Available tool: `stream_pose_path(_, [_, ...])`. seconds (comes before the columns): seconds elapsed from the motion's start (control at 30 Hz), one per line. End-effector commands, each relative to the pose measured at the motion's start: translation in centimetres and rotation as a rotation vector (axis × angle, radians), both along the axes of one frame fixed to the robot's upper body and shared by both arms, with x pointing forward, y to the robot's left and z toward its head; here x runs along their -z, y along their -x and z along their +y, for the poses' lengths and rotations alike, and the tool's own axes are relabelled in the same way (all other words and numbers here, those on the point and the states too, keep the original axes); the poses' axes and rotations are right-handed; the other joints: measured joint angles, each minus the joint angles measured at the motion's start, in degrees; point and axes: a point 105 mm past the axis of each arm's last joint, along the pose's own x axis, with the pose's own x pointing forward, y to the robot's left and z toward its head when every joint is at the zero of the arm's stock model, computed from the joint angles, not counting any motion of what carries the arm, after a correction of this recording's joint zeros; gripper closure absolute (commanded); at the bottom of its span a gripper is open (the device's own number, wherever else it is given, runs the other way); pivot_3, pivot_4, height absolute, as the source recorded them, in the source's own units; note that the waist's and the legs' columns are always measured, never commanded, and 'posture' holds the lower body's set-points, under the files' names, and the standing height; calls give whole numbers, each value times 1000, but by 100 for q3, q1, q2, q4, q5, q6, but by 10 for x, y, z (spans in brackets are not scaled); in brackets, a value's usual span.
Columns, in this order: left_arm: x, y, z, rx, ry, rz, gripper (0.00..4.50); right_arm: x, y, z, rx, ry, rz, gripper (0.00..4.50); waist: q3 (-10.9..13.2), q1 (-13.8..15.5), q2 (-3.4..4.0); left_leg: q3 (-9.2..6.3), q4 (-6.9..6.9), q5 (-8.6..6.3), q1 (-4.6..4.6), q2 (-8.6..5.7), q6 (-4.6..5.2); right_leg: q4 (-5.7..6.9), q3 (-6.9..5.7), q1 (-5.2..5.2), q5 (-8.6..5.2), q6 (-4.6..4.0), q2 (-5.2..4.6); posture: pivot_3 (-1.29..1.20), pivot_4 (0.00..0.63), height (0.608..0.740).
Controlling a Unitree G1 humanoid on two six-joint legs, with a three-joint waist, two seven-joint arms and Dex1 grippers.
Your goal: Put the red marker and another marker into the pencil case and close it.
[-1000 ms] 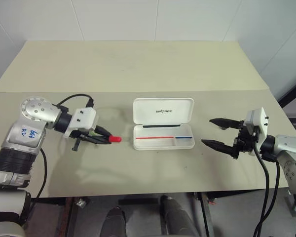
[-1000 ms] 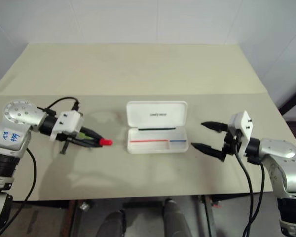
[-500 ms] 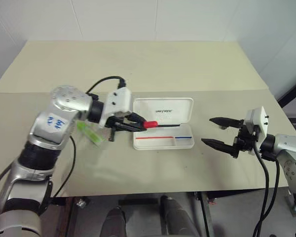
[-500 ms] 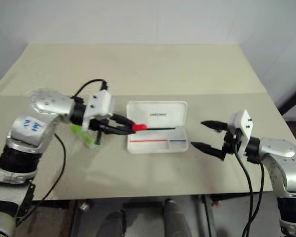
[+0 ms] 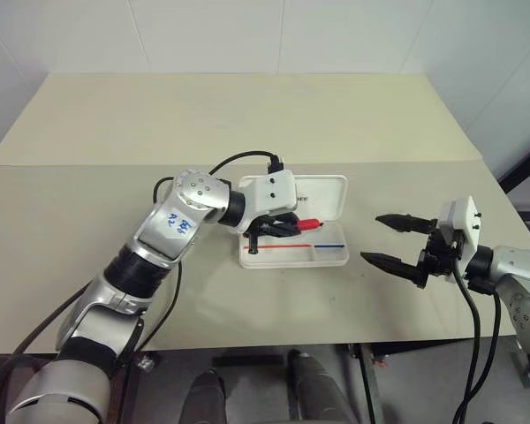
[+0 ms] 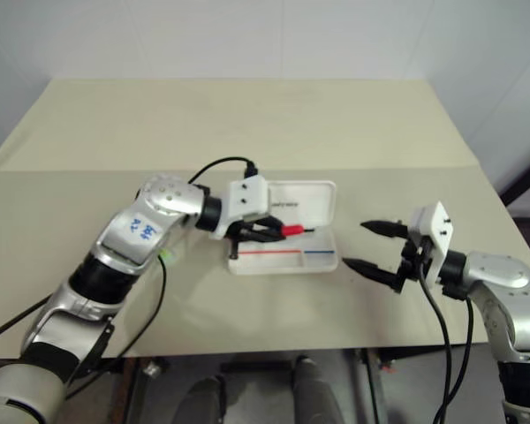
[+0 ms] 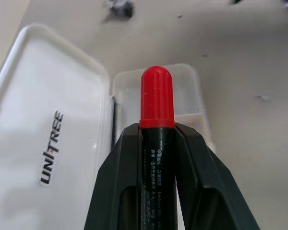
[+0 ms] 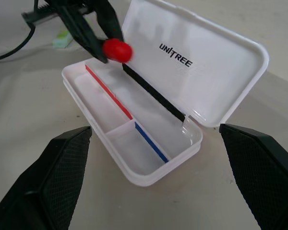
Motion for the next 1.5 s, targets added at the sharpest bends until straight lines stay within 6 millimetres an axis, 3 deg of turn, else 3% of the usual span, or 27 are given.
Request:
stream_pose_path(0.03, [-10,-7,-10,-15,-34,-66,3910,-15,8,0,-26,-8,-74,0,0,8,0,0,1,0,0,0,0,0,0,0,0,0,0,0,150,740])
stream_pose_path(0.43, [-14,-23,-25,-15,-86,-112,3910,-12,8,0,-17,-5,-72,0,0,7,0,0,-2,0,-1,-1,-1,-7,0,0,0,0,0,0,150,740])
stream_pose_path(0.87, [-7,-22,-39,33,-99,-107,3910,-10,11,-1,10,-5,-69,0,0,16,0,0,-2,-1,-1,-1,-1,-9,0,0,-1,0,0,0,150,740])
stream_pose_path(1.23, [-7,-22,-43,40,-87,-108,236,-10,11,-2,24,-5,-67,0,0,21,-1,0,-2,-1,-3,-1,-1,-10,0,0,-1,1,0,0,150,740])
stream_pose_path(1.37, [-14,-16,-41,63,-62,-119,73,-10,10,-2,25,-5,-67,0,0,21,0,0,-2,-1,-2,-1,-1,-9,0,0,-1,1,0,0,150,740])
stream_pose_path(1.5, [-23,0,-19,139,-18,-91,73,-10,10,-3,25,-4,-67,0,0,-10,1,0,-8,-1,0,-1,-1,-9,0,0,-1,0,0,0,150,740])
